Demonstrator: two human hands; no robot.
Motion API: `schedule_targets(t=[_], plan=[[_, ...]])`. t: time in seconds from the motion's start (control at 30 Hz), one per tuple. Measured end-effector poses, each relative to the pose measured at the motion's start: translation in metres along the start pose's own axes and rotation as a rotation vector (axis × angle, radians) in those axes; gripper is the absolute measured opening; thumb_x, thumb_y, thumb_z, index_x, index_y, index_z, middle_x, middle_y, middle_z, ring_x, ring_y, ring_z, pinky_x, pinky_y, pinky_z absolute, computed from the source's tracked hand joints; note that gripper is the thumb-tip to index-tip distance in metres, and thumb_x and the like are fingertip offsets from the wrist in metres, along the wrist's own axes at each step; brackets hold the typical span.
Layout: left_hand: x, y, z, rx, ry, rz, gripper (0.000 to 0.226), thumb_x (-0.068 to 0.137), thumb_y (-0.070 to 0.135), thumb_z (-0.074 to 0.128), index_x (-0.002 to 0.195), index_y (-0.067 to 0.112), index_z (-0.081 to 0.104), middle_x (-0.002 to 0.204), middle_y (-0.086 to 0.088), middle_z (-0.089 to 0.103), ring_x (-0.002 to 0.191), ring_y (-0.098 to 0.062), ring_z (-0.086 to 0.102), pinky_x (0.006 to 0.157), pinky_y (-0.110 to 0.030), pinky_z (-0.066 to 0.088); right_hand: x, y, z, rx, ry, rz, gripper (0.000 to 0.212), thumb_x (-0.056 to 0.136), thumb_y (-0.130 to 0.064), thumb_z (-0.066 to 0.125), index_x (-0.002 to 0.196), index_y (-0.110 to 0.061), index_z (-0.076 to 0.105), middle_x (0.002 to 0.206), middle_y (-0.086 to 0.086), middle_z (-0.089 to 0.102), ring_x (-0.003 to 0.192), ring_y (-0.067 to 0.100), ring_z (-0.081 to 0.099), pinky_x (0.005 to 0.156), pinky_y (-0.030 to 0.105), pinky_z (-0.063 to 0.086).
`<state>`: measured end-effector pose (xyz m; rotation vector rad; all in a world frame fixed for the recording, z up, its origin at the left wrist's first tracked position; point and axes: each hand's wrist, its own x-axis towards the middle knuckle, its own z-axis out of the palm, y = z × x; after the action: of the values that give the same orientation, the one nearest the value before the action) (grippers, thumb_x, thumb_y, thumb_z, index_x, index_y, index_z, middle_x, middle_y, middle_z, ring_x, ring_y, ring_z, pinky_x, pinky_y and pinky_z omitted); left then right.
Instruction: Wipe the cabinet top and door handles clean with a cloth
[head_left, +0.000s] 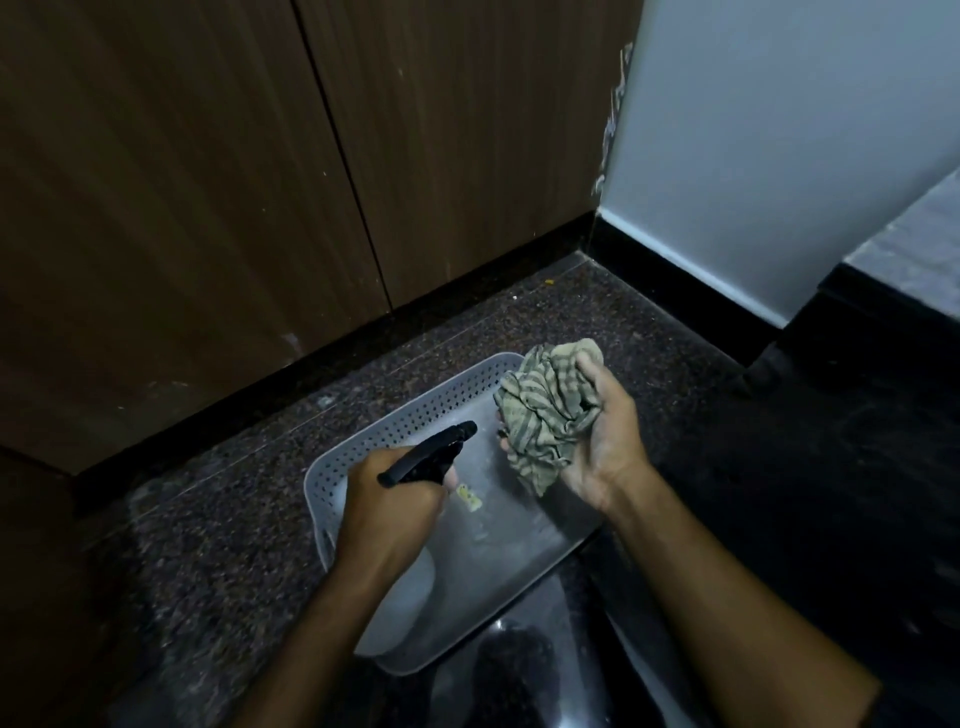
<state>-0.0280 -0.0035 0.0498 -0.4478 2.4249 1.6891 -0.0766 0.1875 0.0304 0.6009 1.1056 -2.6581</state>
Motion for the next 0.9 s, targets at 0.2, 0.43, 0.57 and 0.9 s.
schedule_targets(t=[0.2,0.43,0.57,0.9], plan=[[-0.005,0.003,0.004,0.057,-0.018,-0.090,0.024,0.069,0.003,0.066,0.049,0.017,0.064,0.050,-0.001,0.059,0.053,-0.024,0.054,0.053,-0.032,0.039,0.004,-0.006,-0.001,-0.137,0.017,-0.001,0.054,0.100,-0.053,0.048,0.100,-0.008,0.078,0.109,0.022,0.074,0.090,0.034,0.072,0.082,0.048,0.058],[-0.006,0.018,0.009,-0.043,-0.021,-0.095,0.028,0.074,-0.002,0.056,0.067,0.017,0.076,0.068,-0.003,0.074,0.070,-0.020,0.069,0.062,-0.032,0.046,0.008,0.004,-0.013,-0.232,0.061,0.028,0.049,0.100,-0.044,0.053,0.128,-0.006,0.064,0.117,0.020,0.072,0.106,0.034,0.071,0.086,0.043,0.059],[-0.006,0.018,0.007,0.071,0.024,-0.092,0.014,0.066,0.009,0.064,0.055,0.005,0.057,0.052,-0.008,0.051,0.053,-0.022,0.048,0.053,-0.034,0.035,0.009,0.009,-0.013,-0.267,0.066,0.051,0.050,0.099,-0.047,0.053,0.129,-0.008,0.064,0.118,0.019,0.072,0.108,0.033,0.071,0.090,0.044,0.058],[-0.009,0.001,0.003,0.097,-0.045,-0.157,0.024,0.055,0.021,0.058,0.067,0.003,0.066,0.055,-0.015,0.057,0.054,-0.028,0.054,0.053,-0.038,0.043,0.007,0.003,-0.010,-0.243,0.046,0.068,0.050,0.099,-0.047,0.053,0.128,-0.008,0.065,0.117,0.019,0.072,0.107,0.034,0.071,0.084,0.041,0.059]])
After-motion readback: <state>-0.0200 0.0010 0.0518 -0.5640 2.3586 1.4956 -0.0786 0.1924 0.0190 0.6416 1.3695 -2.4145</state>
